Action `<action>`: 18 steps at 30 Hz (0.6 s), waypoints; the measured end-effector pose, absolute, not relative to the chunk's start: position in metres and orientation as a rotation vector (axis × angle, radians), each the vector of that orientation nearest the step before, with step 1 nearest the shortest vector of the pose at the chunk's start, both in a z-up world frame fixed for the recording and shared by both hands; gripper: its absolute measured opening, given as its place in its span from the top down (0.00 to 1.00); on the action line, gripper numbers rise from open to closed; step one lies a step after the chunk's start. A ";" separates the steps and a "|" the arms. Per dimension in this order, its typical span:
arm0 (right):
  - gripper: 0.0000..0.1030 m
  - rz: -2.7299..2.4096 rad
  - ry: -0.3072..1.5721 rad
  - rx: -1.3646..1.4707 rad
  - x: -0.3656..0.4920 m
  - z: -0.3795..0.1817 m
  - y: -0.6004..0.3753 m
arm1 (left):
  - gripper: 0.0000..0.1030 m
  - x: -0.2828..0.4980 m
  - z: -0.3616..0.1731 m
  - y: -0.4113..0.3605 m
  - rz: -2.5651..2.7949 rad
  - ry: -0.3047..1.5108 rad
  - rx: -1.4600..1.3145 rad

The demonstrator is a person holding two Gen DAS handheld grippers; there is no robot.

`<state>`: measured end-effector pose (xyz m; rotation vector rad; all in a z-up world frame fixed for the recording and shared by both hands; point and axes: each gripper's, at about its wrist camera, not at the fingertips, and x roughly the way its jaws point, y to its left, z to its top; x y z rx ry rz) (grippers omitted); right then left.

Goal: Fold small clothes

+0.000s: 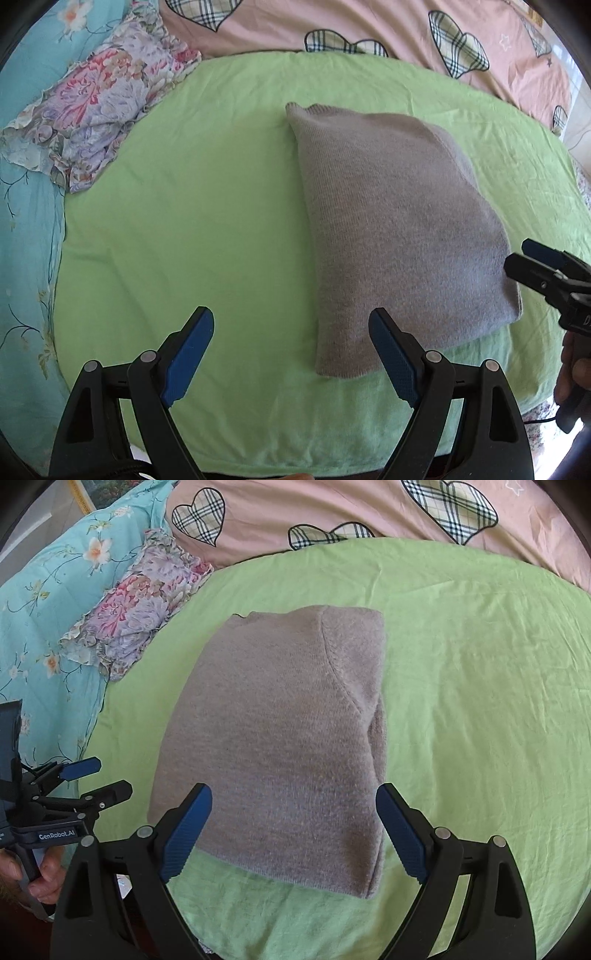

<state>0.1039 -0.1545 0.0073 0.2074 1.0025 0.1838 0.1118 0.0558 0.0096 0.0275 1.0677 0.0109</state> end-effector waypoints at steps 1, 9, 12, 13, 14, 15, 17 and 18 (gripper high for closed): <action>0.12 0.184 0.994 0.202 0.104 0.005 -0.155 | 0.16 0.111 0.008 0.056 0.009 1.047 0.021; 0.12 0.159 0.938 0.179 0.090 -0.003 -0.153 | 0.16 0.105 0.003 0.046 0.011 0.979 0.080; 0.11 0.140 0.931 0.159 0.081 0.003 -0.150 | 0.16 0.101 0.000 0.036 0.000 0.987 0.133; 0.11 0.129 0.938 0.154 0.078 0.004 -0.150 | 0.16 0.100 -0.001 0.033 -0.004 0.991 0.145; 0.11 0.123 0.932 0.157 0.074 0.007 -0.149 | 0.16 0.098 -0.001 0.030 -0.007 0.988 0.156; 0.09 0.123 0.923 0.162 0.071 0.010 -0.147 | 0.16 0.095 -0.001 0.027 -0.010 0.983 0.166; 0.05 0.117 0.911 0.160 0.063 0.013 -0.145 | 0.15 0.091 0.000 0.023 -0.010 0.970 0.181; 0.05 0.114 0.911 0.155 0.061 0.013 -0.144 | 0.15 0.090 0.001 0.022 -0.012 0.964 0.180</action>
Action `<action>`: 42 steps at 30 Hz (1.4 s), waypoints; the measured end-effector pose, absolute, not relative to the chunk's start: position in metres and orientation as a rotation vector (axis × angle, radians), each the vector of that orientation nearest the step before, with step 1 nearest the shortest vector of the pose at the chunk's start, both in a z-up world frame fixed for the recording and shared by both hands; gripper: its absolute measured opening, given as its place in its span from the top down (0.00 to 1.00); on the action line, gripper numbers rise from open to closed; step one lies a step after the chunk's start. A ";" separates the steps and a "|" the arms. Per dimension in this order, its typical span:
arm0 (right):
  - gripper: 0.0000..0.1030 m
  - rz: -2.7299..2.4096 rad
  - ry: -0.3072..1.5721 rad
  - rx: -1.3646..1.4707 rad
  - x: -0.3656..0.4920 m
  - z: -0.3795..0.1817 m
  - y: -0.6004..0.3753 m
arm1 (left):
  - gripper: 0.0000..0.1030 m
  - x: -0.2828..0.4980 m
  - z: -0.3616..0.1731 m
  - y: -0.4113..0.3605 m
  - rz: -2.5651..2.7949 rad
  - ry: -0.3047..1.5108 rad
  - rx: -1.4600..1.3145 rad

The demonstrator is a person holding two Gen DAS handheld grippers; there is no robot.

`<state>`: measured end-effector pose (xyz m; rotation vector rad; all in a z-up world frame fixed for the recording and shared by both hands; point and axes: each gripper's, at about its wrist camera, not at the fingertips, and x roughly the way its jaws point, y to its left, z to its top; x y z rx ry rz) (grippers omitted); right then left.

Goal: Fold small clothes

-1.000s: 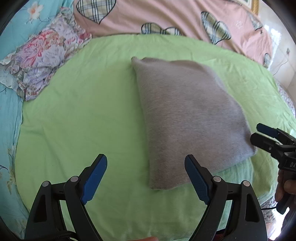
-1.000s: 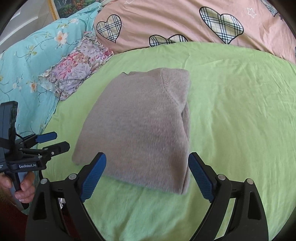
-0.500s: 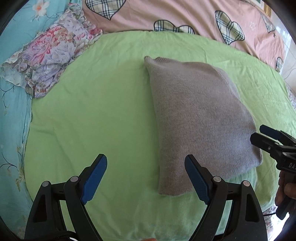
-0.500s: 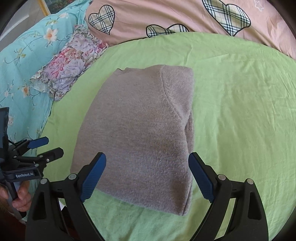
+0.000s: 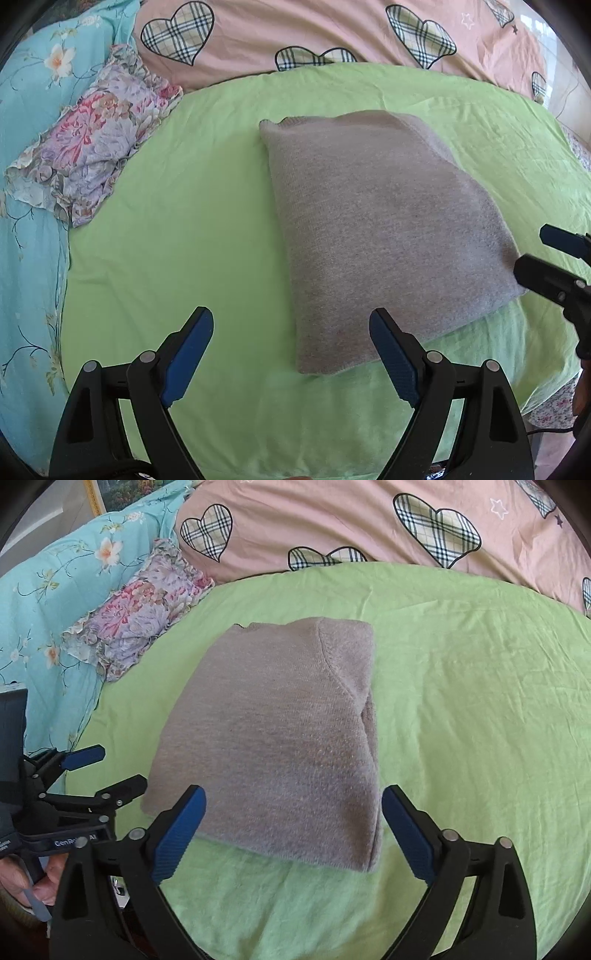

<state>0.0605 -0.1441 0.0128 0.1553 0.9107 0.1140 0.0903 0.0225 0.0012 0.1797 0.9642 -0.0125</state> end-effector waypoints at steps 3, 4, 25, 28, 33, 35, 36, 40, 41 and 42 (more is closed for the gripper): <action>0.05 0.120 0.906 0.157 0.058 0.013 -0.142 | 0.14 0.088 0.003 0.020 -0.011 0.959 0.172; 0.05 0.123 0.906 0.159 0.059 0.012 -0.141 | 0.13 0.089 0.003 0.020 -0.010 0.957 0.170; 0.05 0.142 0.909 0.200 0.087 -0.003 -0.150 | 0.11 0.116 0.004 0.020 -0.021 0.931 0.157; 0.05 0.149 0.914 0.206 0.089 -0.005 -0.150 | 0.11 0.119 0.002 0.020 -0.028 0.941 0.152; 0.05 0.154 0.919 0.202 0.091 -0.008 -0.150 | 0.11 0.119 -0.001 0.017 -0.036 0.945 0.158; 0.05 0.154 0.917 0.201 0.091 -0.008 -0.150 | 0.11 0.119 -0.001 0.017 -0.038 0.941 0.158; 0.05 0.154 0.918 0.201 0.091 -0.008 -0.150 | 0.11 0.119 -0.001 0.018 -0.037 0.940 0.160; 0.05 0.154 0.918 0.201 0.091 -0.008 -0.150 | 0.11 0.120 -0.001 0.021 -0.041 0.935 0.156; 0.05 0.152 0.918 0.201 0.091 -0.009 -0.150 | 0.11 0.121 -0.001 0.022 -0.041 0.933 0.154; 0.05 0.152 0.917 0.203 0.092 -0.009 -0.149 | 0.11 0.121 -0.001 0.022 -0.040 0.932 0.153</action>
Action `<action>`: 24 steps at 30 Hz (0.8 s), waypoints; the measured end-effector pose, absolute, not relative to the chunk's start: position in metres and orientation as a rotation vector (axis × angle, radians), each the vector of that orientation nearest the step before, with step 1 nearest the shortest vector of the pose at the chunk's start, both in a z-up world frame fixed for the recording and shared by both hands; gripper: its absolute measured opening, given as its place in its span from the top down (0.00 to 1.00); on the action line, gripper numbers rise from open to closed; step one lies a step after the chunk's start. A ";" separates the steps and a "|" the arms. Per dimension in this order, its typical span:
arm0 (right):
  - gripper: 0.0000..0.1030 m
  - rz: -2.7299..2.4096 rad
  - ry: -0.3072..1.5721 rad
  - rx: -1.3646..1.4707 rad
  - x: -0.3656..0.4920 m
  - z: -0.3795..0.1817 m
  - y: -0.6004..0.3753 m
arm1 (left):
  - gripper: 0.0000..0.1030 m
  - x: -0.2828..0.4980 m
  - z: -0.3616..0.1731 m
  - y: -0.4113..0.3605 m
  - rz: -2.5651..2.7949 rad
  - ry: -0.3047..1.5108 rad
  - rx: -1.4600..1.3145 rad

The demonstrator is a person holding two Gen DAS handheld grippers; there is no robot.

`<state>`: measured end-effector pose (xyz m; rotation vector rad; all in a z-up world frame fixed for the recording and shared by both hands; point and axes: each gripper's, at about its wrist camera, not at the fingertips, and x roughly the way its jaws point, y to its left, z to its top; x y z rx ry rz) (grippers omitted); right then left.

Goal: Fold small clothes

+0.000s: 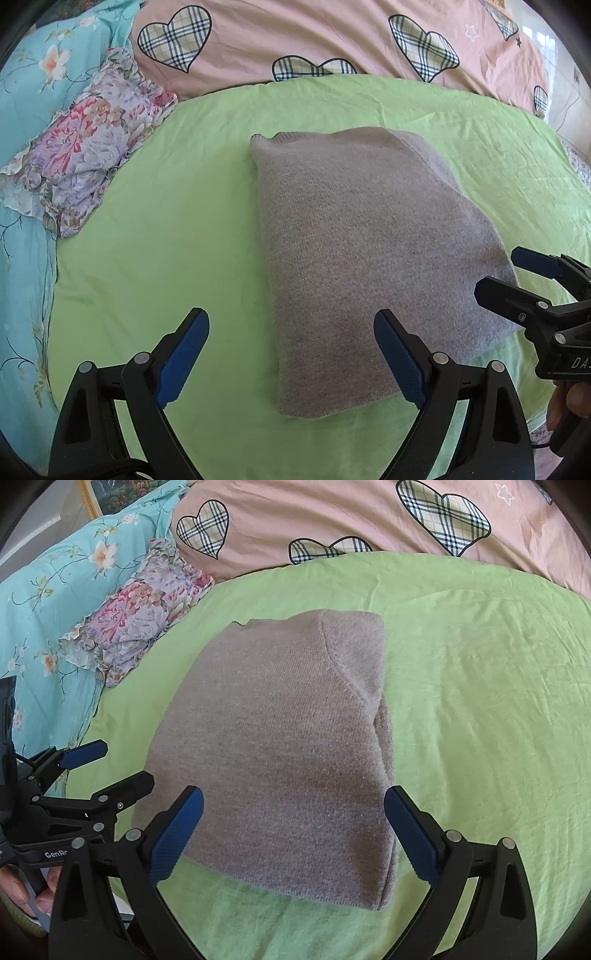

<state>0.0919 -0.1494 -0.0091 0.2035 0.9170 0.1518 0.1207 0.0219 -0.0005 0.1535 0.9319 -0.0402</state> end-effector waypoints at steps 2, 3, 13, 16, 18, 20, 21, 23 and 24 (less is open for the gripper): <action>0.05 0.155 0.914 0.209 0.093 -0.010 -0.149 | 0.11 0.121 0.000 0.022 -0.041 0.928 0.152; 0.05 0.157 0.912 0.209 0.093 -0.010 -0.149 | 0.11 0.120 0.000 0.022 -0.040 0.927 0.152; 0.05 0.158 0.902 0.211 0.092 -0.008 -0.149 | 0.11 0.119 0.001 0.021 -0.037 0.915 0.160; 0.05 0.157 0.902 0.210 0.092 -0.007 -0.149 | 0.11 0.118 0.002 0.021 -0.037 0.911 0.160; 0.05 0.157 0.902 0.212 0.092 -0.007 -0.149 | 0.11 0.118 0.002 0.021 -0.039 0.910 0.158; 0.05 0.157 0.902 0.215 0.092 -0.007 -0.149 | 0.11 0.118 0.002 0.021 -0.037 0.910 0.158; 0.05 0.158 0.903 0.214 0.093 -0.007 -0.149 | 0.11 0.118 0.002 0.021 -0.038 0.910 0.158; 0.05 0.159 0.903 0.211 0.093 -0.007 -0.149 | 0.11 0.118 0.002 0.021 -0.040 0.909 0.158; 0.05 0.158 0.903 0.211 0.092 -0.007 -0.149 | 0.11 0.118 0.002 0.021 -0.040 0.908 0.158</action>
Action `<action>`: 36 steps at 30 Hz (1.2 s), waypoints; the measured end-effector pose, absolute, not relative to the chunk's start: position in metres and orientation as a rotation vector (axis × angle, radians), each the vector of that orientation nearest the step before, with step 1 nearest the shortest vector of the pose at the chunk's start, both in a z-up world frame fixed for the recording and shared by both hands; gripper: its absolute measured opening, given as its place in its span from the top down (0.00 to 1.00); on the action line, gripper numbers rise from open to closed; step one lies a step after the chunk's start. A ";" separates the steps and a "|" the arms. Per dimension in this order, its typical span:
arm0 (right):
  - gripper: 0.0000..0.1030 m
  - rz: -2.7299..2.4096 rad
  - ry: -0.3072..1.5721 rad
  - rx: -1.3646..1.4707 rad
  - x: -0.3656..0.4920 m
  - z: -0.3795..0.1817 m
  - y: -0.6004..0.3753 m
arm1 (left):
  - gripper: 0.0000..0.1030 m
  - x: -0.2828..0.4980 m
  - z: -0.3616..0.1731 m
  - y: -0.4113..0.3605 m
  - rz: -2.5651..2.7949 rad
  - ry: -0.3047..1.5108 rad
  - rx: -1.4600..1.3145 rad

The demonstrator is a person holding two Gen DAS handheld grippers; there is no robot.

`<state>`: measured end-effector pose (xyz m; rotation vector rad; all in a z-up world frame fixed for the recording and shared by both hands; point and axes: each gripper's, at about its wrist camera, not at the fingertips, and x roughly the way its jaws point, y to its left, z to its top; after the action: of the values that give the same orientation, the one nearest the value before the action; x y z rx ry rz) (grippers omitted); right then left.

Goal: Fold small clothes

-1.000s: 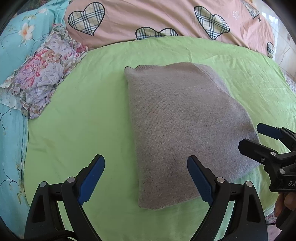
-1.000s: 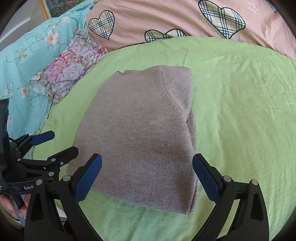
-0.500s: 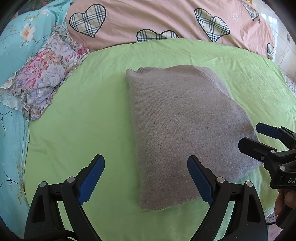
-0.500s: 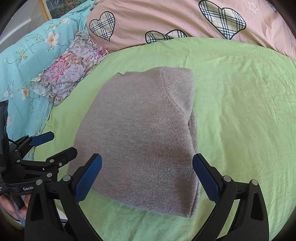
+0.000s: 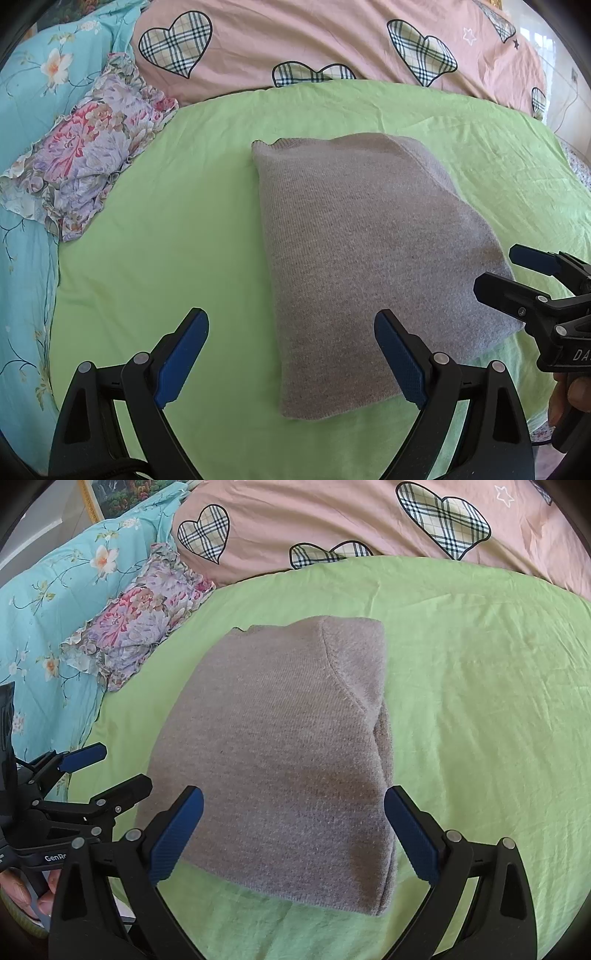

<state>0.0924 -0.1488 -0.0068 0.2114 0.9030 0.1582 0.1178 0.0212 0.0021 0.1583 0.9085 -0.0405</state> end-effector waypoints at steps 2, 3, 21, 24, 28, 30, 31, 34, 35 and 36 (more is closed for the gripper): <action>0.05 0.160 0.904 0.212 0.092 -0.007 -0.149 | 0.11 0.117 0.002 0.021 -0.040 0.908 0.157; 0.04 0.160 0.903 0.212 0.092 -0.007 -0.148 | 0.11 0.117 0.002 0.021 -0.041 0.908 0.157; 0.04 0.163 0.911 0.214 0.095 -0.010 -0.146 | 0.10 0.121 0.000 0.020 -0.051 0.914 0.158; 0.04 0.163 0.910 0.214 0.095 -0.010 -0.146 | 0.10 0.123 -0.001 0.020 -0.055 0.917 0.162; 0.04 0.163 0.909 0.217 0.097 -0.008 -0.147 | 0.10 0.125 0.000 0.020 -0.057 0.915 0.163; 0.04 0.163 0.907 0.218 0.100 -0.007 -0.148 | 0.10 0.126 0.000 0.020 -0.058 0.915 0.164; 0.04 0.164 0.907 0.217 0.101 -0.007 -0.148 | 0.10 0.127 0.000 0.020 -0.058 0.917 0.165; 0.04 0.166 0.907 0.218 0.103 -0.007 -0.149 | 0.10 0.128 -0.001 0.019 -0.059 0.918 0.166; 0.04 0.166 0.907 0.218 0.104 -0.007 -0.149 | 0.10 0.128 0.000 0.019 -0.058 0.918 0.166; 0.04 0.166 0.906 0.218 0.102 -0.007 -0.149 | 0.10 0.129 0.000 0.019 -0.058 0.919 0.166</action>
<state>0.1025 -0.1486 -0.0070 0.2181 0.9059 0.1659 0.1285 0.0189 -0.0004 0.1659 0.9189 -0.0579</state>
